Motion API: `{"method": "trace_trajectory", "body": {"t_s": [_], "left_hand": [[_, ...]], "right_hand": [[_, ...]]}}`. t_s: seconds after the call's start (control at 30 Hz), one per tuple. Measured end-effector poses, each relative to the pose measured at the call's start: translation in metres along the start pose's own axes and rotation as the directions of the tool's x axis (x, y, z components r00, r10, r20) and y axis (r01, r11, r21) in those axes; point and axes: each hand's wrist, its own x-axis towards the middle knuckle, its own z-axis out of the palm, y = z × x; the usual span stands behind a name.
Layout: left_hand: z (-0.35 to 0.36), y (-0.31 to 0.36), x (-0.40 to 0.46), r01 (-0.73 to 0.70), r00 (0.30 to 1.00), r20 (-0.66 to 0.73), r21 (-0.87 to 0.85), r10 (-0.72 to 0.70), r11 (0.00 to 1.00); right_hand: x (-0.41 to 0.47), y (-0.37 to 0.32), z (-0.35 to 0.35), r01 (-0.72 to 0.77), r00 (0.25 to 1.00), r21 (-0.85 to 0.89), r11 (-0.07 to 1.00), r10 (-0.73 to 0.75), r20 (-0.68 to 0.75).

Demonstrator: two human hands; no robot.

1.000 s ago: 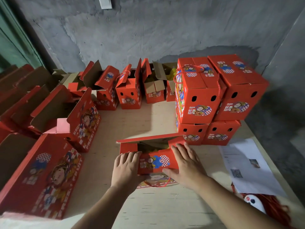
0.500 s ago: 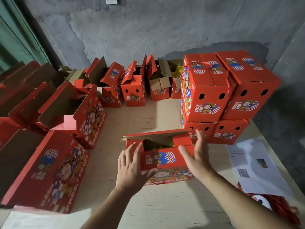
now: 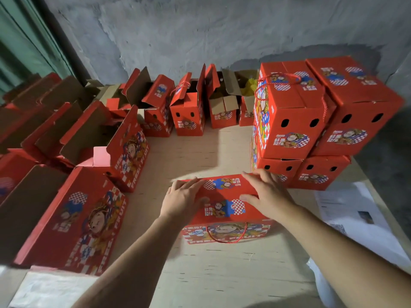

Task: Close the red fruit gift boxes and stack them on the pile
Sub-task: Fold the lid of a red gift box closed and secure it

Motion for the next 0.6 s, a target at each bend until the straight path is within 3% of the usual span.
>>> {"method": "trace_trajectory", "body": {"t_s": [0.1, 0.2, 0.3, 0.47, 0.6], "left_hand": [[-0.006, -0.002, 0.013, -0.024, 0.996, -0.088, 0.083, 0.032, 0.996], [-0.010, -0.003, 0.022, -0.056, 0.990, -0.116, 0.180, 0.078, 0.982], [0.001, -0.003, 0.015, -0.045, 0.986, -0.153, 0.136, 0.066, 0.990], [0.033, -0.012, -0.005, 0.031, 0.999, -0.035, -0.016, -0.031, 0.999], [0.039, -0.011, -0.002, 0.000, 1.000, 0.015, 0.047, 0.000, 0.999]], "right_hand": [[0.019, 0.003, -0.008, -0.022, 0.989, -0.014, 1.000, 0.024, 0.144], [0.024, 0.003, -0.003, 0.061, 0.995, -0.180, 0.982, -0.046, 0.088], [0.014, -0.002, 0.016, 0.045, 0.998, -0.241, 0.970, -0.031, 0.061], [0.008, 0.007, 0.036, 0.030, 0.995, -0.274, 0.961, -0.002, 0.100], [0.014, 0.007, 0.031, 0.020, 0.972, -0.283, 0.959, 0.048, 0.230]]}}
